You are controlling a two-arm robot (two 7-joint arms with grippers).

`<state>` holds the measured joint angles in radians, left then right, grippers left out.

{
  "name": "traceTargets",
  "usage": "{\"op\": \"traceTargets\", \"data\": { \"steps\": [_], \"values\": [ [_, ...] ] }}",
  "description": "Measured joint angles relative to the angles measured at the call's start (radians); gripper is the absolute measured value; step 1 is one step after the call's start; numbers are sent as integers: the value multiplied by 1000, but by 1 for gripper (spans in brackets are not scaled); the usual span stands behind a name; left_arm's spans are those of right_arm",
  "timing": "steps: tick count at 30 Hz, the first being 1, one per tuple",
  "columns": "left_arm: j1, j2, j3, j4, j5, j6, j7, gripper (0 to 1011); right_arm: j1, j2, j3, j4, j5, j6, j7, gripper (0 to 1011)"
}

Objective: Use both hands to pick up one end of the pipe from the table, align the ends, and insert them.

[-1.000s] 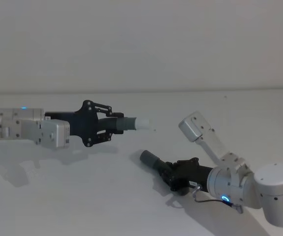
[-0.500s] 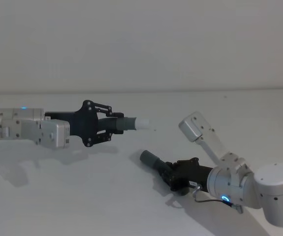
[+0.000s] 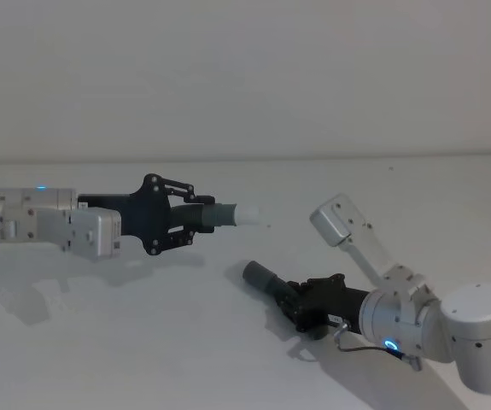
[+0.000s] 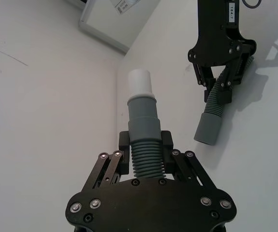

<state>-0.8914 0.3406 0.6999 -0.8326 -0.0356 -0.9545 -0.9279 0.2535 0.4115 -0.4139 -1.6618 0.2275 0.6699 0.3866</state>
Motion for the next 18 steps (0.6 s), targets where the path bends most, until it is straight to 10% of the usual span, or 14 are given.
{"op": "traceTargets", "data": {
  "steps": [18],
  "values": [
    [0, 0, 0, 0, 0, 0, 0, 345, 32, 63, -22, -3, -41, -25, 47, 196]
  ]
}}
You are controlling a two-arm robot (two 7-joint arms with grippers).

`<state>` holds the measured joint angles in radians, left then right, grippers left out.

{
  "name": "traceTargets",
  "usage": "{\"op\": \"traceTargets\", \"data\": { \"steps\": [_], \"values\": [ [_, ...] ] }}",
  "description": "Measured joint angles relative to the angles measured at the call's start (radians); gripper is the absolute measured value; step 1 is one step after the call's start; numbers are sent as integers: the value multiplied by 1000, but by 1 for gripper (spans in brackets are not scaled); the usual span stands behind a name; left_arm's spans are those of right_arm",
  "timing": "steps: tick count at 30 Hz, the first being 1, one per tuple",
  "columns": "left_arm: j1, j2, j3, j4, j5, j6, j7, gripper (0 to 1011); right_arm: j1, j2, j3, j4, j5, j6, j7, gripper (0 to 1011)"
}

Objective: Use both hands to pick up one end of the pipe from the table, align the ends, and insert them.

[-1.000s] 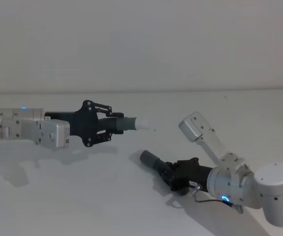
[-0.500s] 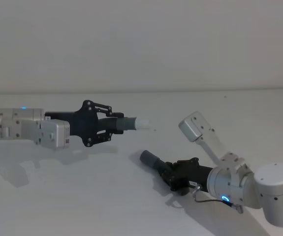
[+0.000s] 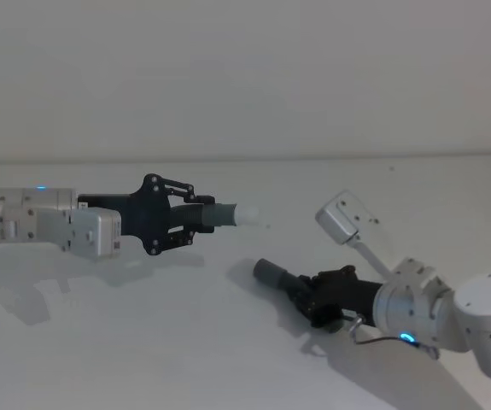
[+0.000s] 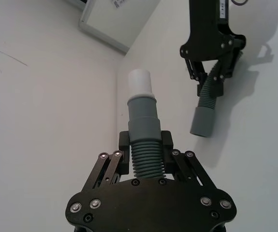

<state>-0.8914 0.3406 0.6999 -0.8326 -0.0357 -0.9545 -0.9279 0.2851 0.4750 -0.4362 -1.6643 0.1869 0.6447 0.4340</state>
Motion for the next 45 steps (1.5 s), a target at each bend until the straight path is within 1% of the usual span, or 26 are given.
{"op": "traceTargets", "data": {
  "steps": [2, 3, 4, 7, 9, 10, 11, 13, 16, 19, 21, 22, 24, 26, 27, 28, 29, 30, 32, 33, 36, 39, 40, 43, 44, 45],
  "values": [
    [0, 0, 0, 0, 0, 0, 0, 345, 6, 13, -5, -1, -8, -10, 10, 196],
    [0, 0, 0, 0, 0, 0, 0, 345, 12, 29, -12, -3, -19, -25, 20, 196],
    [0, 0, 0, 0, 0, 0, 0, 344, 12, 29, -12, -3, -19, -25, 20, 196],
    [0, 0, 0, 0, 0, 0, 0, 345, 24, 65, -25, -9, -47, -65, 43, 196],
    [0, 0, 0, 0, 0, 0, 0, 345, 28, 82, -30, -13, -61, -84, 53, 196],
    [0, 0, 0, 0, 0, 0, 0, 345, 32, 100, -34, -17, -73, -101, 59, 196],
    [0, 0, 0, 0, 0, 0, 0, 345, 32, 100, -34, -17, -73, -101, 59, 196],
    [0, 0, 0, 0, 0, 0, 0, 345, 36, 132, -41, -26, -97, -138, 72, 196],
    [0, 0, 0, 0, 0, 0, 0, 345, 38, 157, -46, -35, -118, -170, 81, 196],
    [0, 0, 0, 0, 0, 0, 0, 345, 38, 201, -50, -53, -152, -222, 90, 196],
    [0, 0, 0, 0, 0, 0, 0, 345, 38, 216, -51, -60, -165, -241, 93, 196],
    [0, 0, 0, 0, 0, 0, 0, 344, 35, 237, -51, -71, -178, -260, 95, 196],
    [0, 0, 0, 0, 0, 0, 0, 344, 32, 255, -51, -81, -193, -280, 96, 196],
    [0, 0, 0, 0, 0, 0, 0, 345, 28, 275, -50, -92, -206, -296, 96, 196],
    [0, 0, 0, 0, 0, 0, 0, 345, 23, 298, -48, -104, -219, -312, 96, 196],
    [0, 0, 0, 0, 0, 0, 0, 345, 21, 307, -46, -112, -226, -321, 96, 196],
    [0, 0, 0, 0, 0, 0, 0, 345, 16, 327, -43, -125, -241, -336, 95, 196],
    [0, 0, 0, 0, 0, 0, 0, 345, 16, 327, -43, -125, -241, -336, 95, 196],
    [0, 0, 0, 0, 0, 0, 0, 344, 4, 369, -35, -154, -268, -364, 90, 196],
    [0, 0, 0, 0, 0, 0, 0, 345, 4, 369, -35, -154, -268, -364, 90, 196],
    [0, 0, 0, 0, 0, 0, 0, 344, -11, 416, -23, -188, -301, -393, 78, 196],
    [0, 0, 0, 0, 0, 0, 0, 345, -20, 444, -14, -211, -320, -407, 69, 196],
    [0, 0, 0, 0, 0, 0, 0, 345, -27, 462, -7, -227, -333, -415, 62, 196],
    [0, 0, 0, 0, 0, 0, 0, 345, -36, 487, 3, -251, -350, -423, 52, 196],
    [0, 0, 0, 0, 0, 0, 0, 345, -40, 501, 8, -266, -364, -428, 46, 196],
    [0, 0, 0, 0, 0, 0, 0, 344, -41, 507, 10, -272, -370, -429, 44, 196]
  ]
}}
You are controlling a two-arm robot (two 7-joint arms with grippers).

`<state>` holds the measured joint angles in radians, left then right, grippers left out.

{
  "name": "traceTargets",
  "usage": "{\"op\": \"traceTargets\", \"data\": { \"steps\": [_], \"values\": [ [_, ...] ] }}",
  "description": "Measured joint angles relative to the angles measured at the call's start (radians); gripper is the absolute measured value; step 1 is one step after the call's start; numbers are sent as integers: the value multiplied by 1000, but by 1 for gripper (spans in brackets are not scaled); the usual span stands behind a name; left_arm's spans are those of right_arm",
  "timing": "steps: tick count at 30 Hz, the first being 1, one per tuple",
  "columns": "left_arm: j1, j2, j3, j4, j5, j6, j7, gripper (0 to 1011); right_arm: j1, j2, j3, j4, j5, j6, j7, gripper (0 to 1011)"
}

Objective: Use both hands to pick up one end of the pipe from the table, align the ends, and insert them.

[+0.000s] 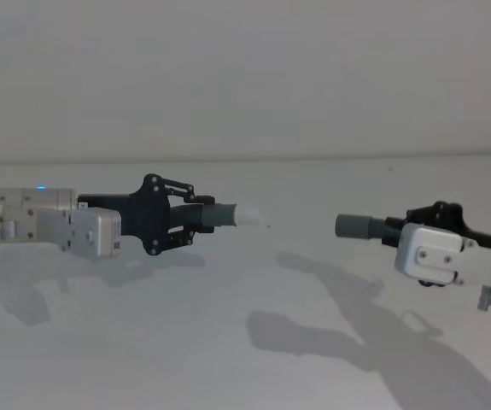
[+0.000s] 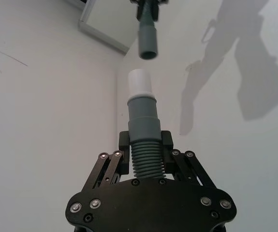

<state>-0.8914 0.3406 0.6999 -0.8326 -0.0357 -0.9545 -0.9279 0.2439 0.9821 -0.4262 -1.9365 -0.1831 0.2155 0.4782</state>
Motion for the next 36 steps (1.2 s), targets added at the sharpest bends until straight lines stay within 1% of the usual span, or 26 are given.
{"op": "traceTargets", "data": {
  "steps": [1, 4, 9, 12, 13, 15, 17, 20, 23, 29, 30, 32, 36],
  "values": [
    [0, 0, 0, 0, 0, 0, 0, 345, -1, 12, 5, -16, -11, -1, -3, 196],
    [0, 0, 0, 0, 0, 0, 0, 345, 0, 28, 10, -38, -33, -4, -4, 196],
    [0, 0, 0, 0, 0, 0, 0, 344, 13, 37, 10, -63, -60, -6, -1, 196],
    [0, 0, 0, 0, 0, 0, 0, 345, 29, 33, 0, -77, -84, -6, 12, 196],
    [0, 0, 0, 0, 0, 0, 0, 345, 29, 33, 0, -77, -84, -6, 12, 196],
    [0, 0, 0, 0, 0, 0, 0, 345, 45, 23, -11, -84, -101, -6, 24, 196],
    [0, 0, 0, 0, 0, 0, 0, 344, 48, 21, -13, -85, -104, -6, 28, 197],
    [0, 0, 0, 0, 0, 0, 0, 345, 65, 5, -28, -91, -121, -4, 44, 196],
    [0, 0, 0, 0, 0, 0, 0, 345, 75, -4, -36, -93, -129, -2, 52, 196],
    [0, 0, 0, 0, 0, 0, 0, 345, 101, -37, -60, -97, -147, 10, 84, 196],
    [0, 0, 0, 0, 0, 0, 0, 345, 101, -37, -60, -97, -147, 10, 84, 196],
    [0, 0, 0, 0, 0, 0, 0, 345, 112, -52, -69, -98, -154, 17, 96, 196],
    [0, 0, 0, 0, 0, 0, 0, 345, 124, -70, -79, -100, -162, 27, 112, 196]
  ]
}}
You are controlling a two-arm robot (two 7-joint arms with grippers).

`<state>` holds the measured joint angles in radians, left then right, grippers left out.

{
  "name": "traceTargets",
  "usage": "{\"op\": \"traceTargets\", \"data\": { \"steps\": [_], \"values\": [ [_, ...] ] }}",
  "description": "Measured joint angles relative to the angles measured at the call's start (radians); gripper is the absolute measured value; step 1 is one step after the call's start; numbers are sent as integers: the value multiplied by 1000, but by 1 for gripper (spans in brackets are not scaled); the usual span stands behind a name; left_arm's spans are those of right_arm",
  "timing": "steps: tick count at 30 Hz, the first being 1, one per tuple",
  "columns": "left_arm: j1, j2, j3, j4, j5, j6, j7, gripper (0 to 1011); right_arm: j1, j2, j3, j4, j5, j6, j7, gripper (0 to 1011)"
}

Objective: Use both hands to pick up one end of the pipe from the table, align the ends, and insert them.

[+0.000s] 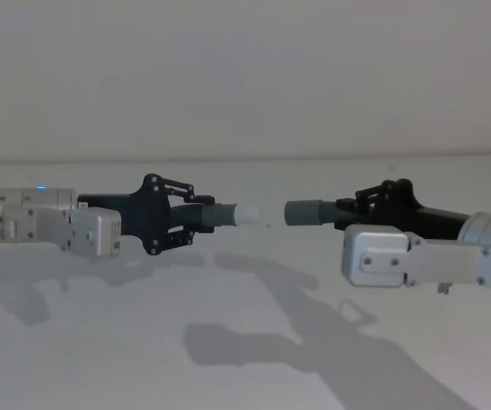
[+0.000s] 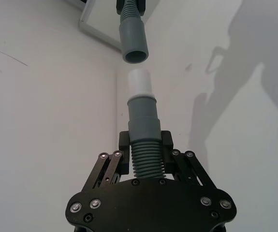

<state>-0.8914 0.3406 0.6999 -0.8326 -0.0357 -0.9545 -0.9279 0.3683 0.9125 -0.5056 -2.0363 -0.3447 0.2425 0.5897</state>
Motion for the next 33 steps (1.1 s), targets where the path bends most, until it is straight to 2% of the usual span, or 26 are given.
{"op": "traceTargets", "data": {
  "steps": [19, 33],
  "values": [
    [0, 0, 0, 0, 0, 0, 0, 345, 34, -91, -30, 20, -12, 26, 37, 196],
    [0, 1, 0, 0, 0, 0, 0, 344, 42, -126, -33, 37, -14, 35, 55, 196]
  ]
}}
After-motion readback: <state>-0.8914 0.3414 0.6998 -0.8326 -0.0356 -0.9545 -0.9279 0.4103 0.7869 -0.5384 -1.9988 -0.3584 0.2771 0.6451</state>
